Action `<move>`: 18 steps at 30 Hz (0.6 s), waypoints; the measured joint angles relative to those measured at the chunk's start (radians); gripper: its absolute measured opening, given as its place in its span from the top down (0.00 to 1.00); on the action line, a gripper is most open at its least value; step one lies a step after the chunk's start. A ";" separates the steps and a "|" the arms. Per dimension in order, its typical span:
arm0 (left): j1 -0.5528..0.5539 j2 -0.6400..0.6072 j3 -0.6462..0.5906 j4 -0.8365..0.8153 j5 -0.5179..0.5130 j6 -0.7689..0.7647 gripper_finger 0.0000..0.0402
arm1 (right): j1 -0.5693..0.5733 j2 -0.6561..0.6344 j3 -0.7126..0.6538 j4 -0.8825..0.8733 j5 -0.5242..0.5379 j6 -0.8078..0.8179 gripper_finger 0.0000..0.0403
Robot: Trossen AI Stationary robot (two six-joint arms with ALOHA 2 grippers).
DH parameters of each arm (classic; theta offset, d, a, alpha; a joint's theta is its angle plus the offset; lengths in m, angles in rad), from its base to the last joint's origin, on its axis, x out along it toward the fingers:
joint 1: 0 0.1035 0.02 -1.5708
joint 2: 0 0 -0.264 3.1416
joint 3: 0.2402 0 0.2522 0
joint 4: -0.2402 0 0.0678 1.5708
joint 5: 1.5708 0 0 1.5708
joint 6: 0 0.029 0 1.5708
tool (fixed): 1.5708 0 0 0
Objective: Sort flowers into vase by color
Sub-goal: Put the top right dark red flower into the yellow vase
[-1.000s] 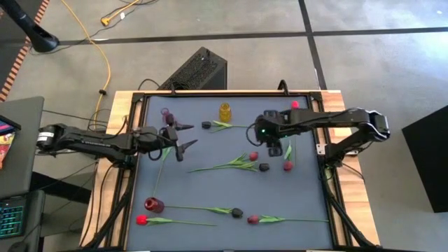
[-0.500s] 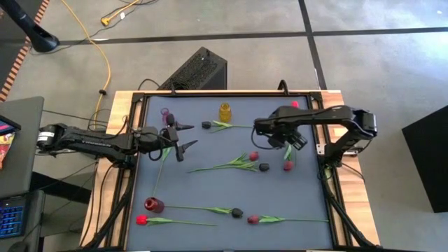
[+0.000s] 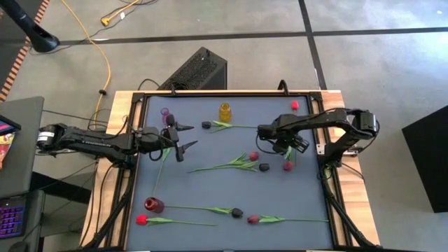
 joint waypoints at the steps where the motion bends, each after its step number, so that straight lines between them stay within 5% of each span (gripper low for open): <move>1: 0.000 0.000 0.000 0.000 0.000 0.000 0.34 | -0.001 0.003 -0.014 0.015 0.000 -0.004 0.47; 18: 0.000 0.000 0.000 0.000 -0.001 -0.018 0.34 | -0.014 0.009 -0.171 0.222 0.004 -0.108 0.57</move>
